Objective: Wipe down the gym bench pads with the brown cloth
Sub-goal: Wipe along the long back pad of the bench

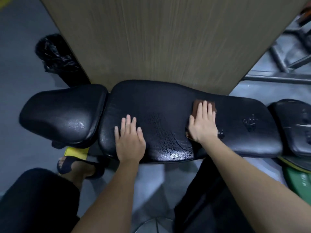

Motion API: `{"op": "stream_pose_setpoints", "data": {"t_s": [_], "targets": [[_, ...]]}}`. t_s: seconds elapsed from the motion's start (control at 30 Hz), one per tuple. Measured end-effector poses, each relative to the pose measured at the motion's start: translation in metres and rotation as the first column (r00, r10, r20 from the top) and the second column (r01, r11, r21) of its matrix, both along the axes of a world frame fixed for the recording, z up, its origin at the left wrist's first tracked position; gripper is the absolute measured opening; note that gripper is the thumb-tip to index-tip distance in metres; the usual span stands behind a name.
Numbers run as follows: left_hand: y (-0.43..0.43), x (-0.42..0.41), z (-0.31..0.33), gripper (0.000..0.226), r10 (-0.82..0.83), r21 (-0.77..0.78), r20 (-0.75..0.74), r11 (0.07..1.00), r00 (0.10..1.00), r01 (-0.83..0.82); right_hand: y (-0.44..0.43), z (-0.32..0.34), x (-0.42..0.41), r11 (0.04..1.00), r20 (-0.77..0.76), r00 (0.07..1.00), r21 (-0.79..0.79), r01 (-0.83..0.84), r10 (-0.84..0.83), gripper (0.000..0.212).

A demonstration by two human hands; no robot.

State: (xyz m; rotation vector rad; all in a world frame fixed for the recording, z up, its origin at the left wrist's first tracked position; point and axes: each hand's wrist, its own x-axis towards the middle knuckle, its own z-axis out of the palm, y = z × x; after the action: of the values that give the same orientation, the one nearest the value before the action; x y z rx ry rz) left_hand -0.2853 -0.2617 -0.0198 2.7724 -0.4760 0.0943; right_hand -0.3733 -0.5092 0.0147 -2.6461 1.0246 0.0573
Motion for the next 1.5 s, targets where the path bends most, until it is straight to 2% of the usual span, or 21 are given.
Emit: {"op": "stream_pose_setpoints", "data": {"t_s": [0.13,0.27,0.37,0.47,0.57,0.67,0.9,1.03,1.13,1.3,1.4,1.5], "targets": [[0.003,-0.005,0.002,0.056,0.048,-0.050,0.007,0.998,0.999,-0.048,0.052,0.007,-0.035,0.998,-0.067,0.995,0.013,-0.067,0.068,0.069],[0.004,-0.008,0.003,0.059,0.123,-0.069,-0.041,0.990,0.992,-0.126,0.087,0.014,-0.010,0.956,-0.116,0.949,0.070,-0.286,0.292,0.066],[0.005,-0.005,0.000,0.059,0.132,-0.131,-0.015,0.983,0.991,-0.132,0.110,0.015,0.033,0.903,-0.042,0.907,0.128,-0.411,0.419,0.063],[0.006,0.001,-0.004,0.060,0.153,-0.213,-0.002,0.966,0.988,-0.149,0.132,0.009,0.065,0.859,0.039,0.865,0.106,-0.501,0.500,0.060],[0.007,0.000,0.000,0.063,0.135,-0.248,-0.024,0.959,0.991,-0.137,0.142,-0.001,0.066,0.832,0.093,0.834,0.072,-0.551,0.544,0.057],[0.007,-0.001,0.004,0.063,0.119,-0.244,-0.030,0.962,0.992,-0.122,0.135,-0.008,0.038,0.815,0.142,0.805,-0.027,-0.579,0.576,0.060],[0.003,-0.002,0.001,0.060,0.107,-0.094,0.068,0.990,0.992,-0.101,0.079,-0.015,-0.049,0.870,0.238,0.837,-0.134,-0.474,0.492,0.056],[-0.001,-0.006,0.002,0.066,0.031,0.060,0.081,0.998,0.996,-0.036,0.031,-0.014,-0.095,0.907,0.222,0.880,-0.144,-0.396,0.419,0.058],[-0.012,-0.015,0.008,0.073,-0.019,0.088,0.058,0.996,0.998,0.014,-0.009,-0.013,-0.116,0.954,0.186,0.938,-0.122,-0.274,0.293,0.059],[-0.058,-0.044,0.008,0.066,-0.192,0.027,0.092,0.981,0.977,0.190,-0.050,-0.008,-0.083,0.997,0.095,0.993,-0.032,-0.069,0.072,0.066],[-0.074,-0.050,0.001,0.064,-0.156,0.053,0.068,0.987,0.985,0.153,-0.051,-0.008,-0.045,0.999,0.065,0.998,-0.032,0.020,-0.018,0.062],[-0.075,-0.048,-0.006,0.066,-0.126,0.103,0.056,0.988,0.991,0.119,-0.048,-0.011,-0.017,0.999,0.096,0.995,-0.050,0.014,-0.009,0.062]]}}
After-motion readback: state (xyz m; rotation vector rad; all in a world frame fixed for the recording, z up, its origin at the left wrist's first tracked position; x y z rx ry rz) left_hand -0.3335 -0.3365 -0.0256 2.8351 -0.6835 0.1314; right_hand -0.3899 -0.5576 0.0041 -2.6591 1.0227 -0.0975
